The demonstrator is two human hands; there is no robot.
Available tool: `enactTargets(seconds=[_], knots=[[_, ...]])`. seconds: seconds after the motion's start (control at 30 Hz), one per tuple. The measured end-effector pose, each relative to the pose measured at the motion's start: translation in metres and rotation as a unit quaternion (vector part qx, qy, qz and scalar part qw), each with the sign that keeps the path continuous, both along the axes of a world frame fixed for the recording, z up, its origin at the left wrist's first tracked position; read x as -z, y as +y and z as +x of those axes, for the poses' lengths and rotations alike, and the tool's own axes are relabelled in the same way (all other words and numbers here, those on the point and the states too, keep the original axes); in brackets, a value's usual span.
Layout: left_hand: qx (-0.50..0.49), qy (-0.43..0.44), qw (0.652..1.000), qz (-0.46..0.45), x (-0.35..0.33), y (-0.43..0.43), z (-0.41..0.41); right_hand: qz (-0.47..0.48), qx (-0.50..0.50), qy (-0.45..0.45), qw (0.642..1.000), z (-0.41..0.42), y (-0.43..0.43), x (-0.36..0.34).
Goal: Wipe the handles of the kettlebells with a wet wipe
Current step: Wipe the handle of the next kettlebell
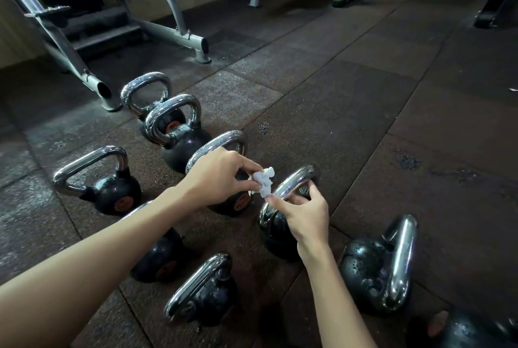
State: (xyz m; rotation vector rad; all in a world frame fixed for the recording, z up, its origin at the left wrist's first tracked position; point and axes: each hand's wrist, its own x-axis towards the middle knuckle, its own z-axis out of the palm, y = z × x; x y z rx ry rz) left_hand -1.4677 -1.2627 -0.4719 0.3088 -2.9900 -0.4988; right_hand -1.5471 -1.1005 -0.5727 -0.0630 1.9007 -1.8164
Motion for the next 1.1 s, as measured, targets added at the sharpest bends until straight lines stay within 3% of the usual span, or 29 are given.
enactTargets(seconds=[0.33,0.5,0.77,0.93,1.1], knots=[[0.006,0.015,0.998,0.062,0.011,0.003,-0.010,-0.042,0.021,-0.013,0.999,0.008,0.011,0.003],[-0.008,0.016,0.992,0.128,0.031,0.009,-0.028,-0.065,-0.033,0.001,0.997,0.011,0.062,-0.010],[-0.016,-0.016,0.984,0.179,0.085,0.040,-0.088,-0.018,-0.083,0.017,0.996,0.013,0.120,-0.004],[0.036,-0.087,0.978,0.187,0.111,0.058,-0.115,-0.003,-0.079,0.021,0.997,0.016,0.127,-0.004],[0.038,-0.067,0.977,0.200,0.116,0.066,-0.118,0.001,-0.066,0.008,0.998,0.015,0.125,-0.004]])
